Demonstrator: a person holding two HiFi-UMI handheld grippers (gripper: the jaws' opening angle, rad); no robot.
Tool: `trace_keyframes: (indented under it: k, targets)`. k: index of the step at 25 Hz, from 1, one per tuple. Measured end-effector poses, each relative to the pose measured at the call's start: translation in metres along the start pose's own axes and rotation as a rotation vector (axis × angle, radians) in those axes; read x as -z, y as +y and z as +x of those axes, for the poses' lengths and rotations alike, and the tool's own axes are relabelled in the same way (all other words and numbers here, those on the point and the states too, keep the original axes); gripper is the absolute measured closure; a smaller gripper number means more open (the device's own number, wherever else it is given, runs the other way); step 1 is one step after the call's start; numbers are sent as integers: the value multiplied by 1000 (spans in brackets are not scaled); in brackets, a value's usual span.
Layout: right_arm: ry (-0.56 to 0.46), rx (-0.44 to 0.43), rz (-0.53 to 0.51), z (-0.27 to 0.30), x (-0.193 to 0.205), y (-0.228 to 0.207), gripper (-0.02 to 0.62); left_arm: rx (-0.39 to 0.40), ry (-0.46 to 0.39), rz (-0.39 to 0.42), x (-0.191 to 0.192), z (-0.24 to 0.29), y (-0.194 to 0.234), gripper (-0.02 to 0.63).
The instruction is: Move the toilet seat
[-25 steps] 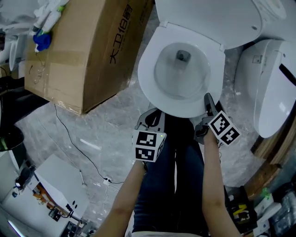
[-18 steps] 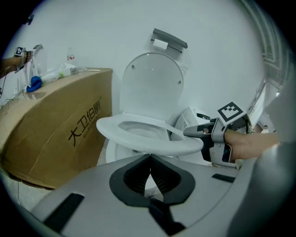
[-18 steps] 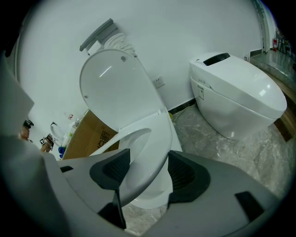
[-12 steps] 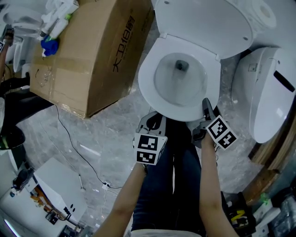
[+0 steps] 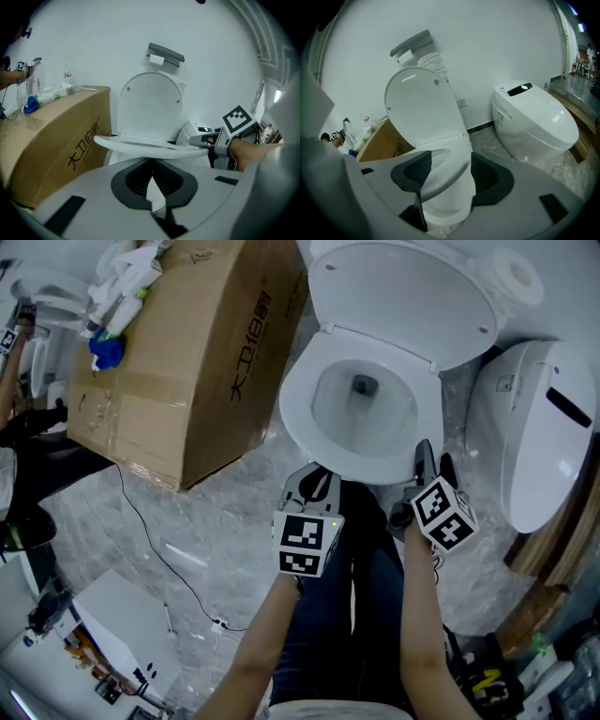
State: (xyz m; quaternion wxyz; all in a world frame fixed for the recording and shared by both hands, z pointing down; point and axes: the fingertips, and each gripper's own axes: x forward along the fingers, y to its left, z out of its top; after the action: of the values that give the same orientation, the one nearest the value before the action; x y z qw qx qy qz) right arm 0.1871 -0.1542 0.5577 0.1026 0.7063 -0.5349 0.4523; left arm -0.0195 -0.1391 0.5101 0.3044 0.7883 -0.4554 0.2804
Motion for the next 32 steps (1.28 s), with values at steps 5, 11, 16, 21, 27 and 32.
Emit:
trace_keyframes:
  k: [5,11,16,21,27,32]
  targets:
    - [-58,0,-17,-13,-25,8,412,12,-37,14,-28,-1,-4,592]
    - [-149,57,-105,-42,-47,16,557,29,-71,27,-58,0,-7,592]
    - [-162,84,-85,-52,-51,17,572,51,-102,-2,-84,2,-8,592]
    - [-139,79,-79,-54,-43,26,572,80,-136,-12,-109,6,-9,591]
    - [-127,13,-104,-51,-42,62,574,109,-158,21,-129,10,-10,591]
    - [-160,-22,-143,-51,-52,87,574,112,-182,21,-145,13,-9,591]
